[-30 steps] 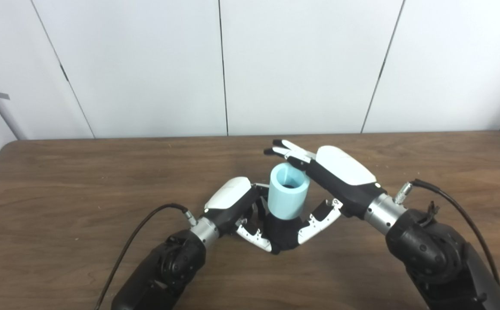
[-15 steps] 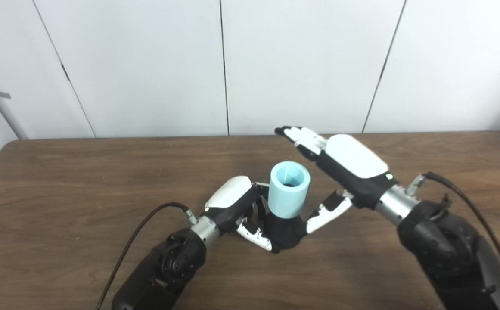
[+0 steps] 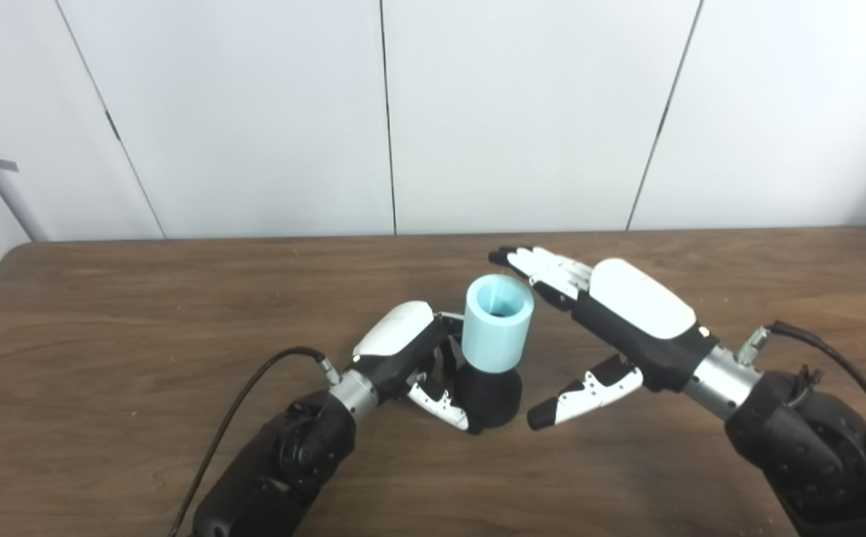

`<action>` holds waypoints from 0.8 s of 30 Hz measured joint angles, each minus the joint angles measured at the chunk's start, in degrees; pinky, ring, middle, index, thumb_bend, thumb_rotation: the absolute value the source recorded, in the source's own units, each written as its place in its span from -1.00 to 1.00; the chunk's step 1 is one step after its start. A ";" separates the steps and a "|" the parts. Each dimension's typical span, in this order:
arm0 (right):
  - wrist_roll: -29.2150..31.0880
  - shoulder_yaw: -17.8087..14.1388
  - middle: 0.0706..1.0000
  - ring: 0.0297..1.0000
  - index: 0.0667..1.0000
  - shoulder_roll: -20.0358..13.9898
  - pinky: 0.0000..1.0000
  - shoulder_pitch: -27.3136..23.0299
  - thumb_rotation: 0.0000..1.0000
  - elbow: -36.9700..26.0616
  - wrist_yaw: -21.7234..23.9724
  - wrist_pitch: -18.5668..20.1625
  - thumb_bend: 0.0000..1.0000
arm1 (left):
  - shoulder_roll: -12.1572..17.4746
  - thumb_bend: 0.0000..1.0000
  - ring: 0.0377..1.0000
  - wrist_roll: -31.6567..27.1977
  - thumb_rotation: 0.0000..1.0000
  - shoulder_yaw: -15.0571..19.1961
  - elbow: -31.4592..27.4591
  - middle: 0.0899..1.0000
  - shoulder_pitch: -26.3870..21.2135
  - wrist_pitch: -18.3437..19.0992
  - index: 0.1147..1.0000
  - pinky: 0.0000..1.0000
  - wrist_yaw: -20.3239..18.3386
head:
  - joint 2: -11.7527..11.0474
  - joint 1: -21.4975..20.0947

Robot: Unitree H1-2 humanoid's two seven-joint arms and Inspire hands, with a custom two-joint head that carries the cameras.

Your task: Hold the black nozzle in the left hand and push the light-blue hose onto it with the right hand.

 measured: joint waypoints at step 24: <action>-2.81 2.32 1.00 1.00 1.00 1.39 0.93 -2.52 0.69 -1.68 4.58 0.02 0.42 | -0.02 0.06 -0.20 0.00 -1.00 -0.06 0.24 -0.21 -0.01 -0.01 -0.16 -0.34 0.51 | 0.00 0.53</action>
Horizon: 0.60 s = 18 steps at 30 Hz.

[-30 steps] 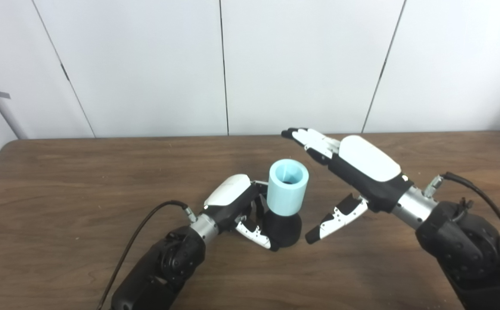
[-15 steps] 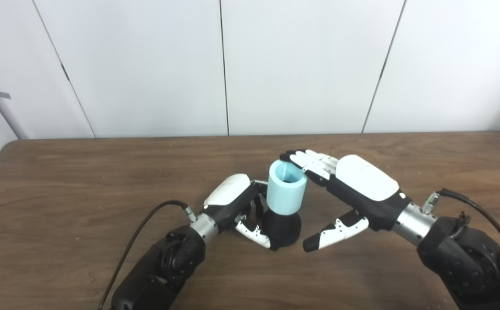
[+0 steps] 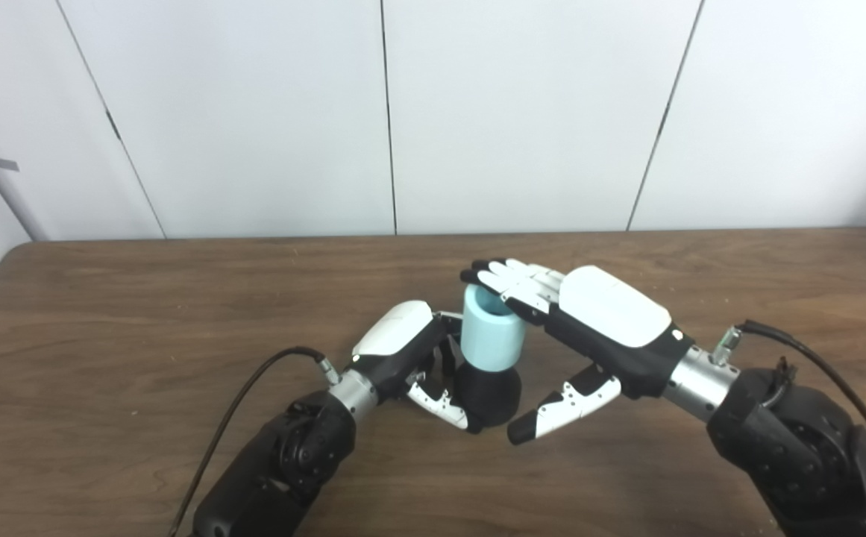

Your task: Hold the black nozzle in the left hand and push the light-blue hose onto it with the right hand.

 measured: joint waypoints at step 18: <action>0.96 0.55 1.00 1.00 0.99 -1.19 0.95 -1.86 0.68 -0.22 2.29 -4.24 0.43 | -0.02 0.06 -0.25 0.00 -1.00 -0.02 0.05 -0.23 -0.03 0.01 -0.16 -0.37 0.06 | 0.61 0.09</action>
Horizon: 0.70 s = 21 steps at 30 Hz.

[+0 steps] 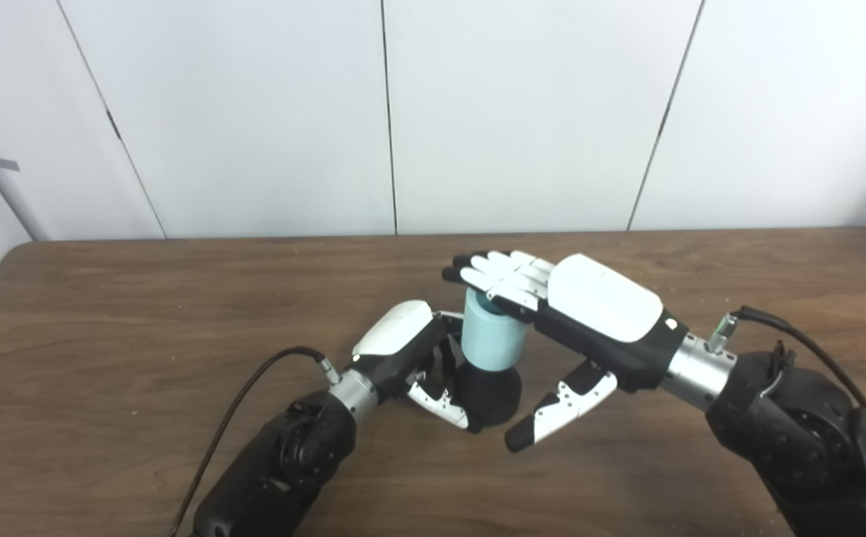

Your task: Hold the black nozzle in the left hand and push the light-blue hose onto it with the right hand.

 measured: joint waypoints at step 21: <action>1.95 0.60 0.99 1.00 0.91 -3.70 0.86 -2.06 0.72 -1.19 6.28 4.14 0.49 | 0.08 0.06 -0.24 0.43 -1.00 -0.15 -0.73 -0.17 0.00 0.83 -0.17 -0.37 -0.52 | 0.79 0.09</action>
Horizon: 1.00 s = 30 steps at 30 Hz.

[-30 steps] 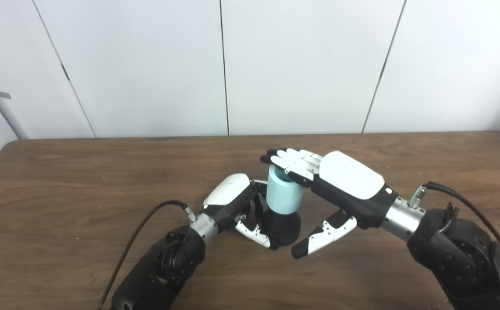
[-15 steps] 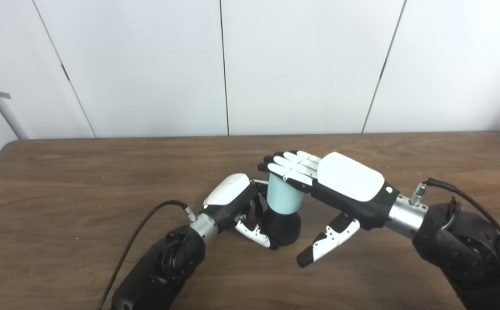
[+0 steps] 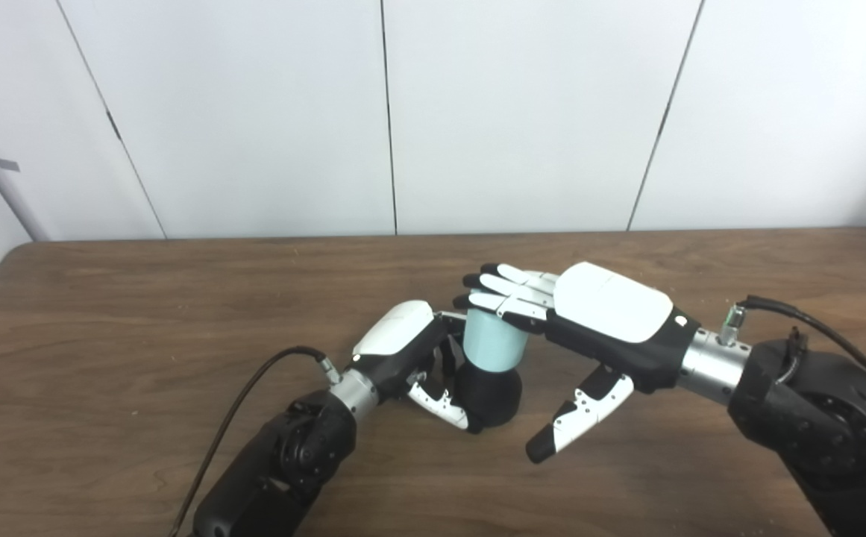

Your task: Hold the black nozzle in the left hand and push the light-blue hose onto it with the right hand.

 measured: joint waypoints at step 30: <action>2.68 4.35 0.99 1.00 0.90 -0.83 0.97 -0.80 0.79 2.17 -3.18 -2.64 0.58 | 0.29 0.05 -0.17 0.03 -1.00 0.15 -0.93 -0.21 0.13 1.26 -0.15 -0.30 -1.00 | 0.88 0.53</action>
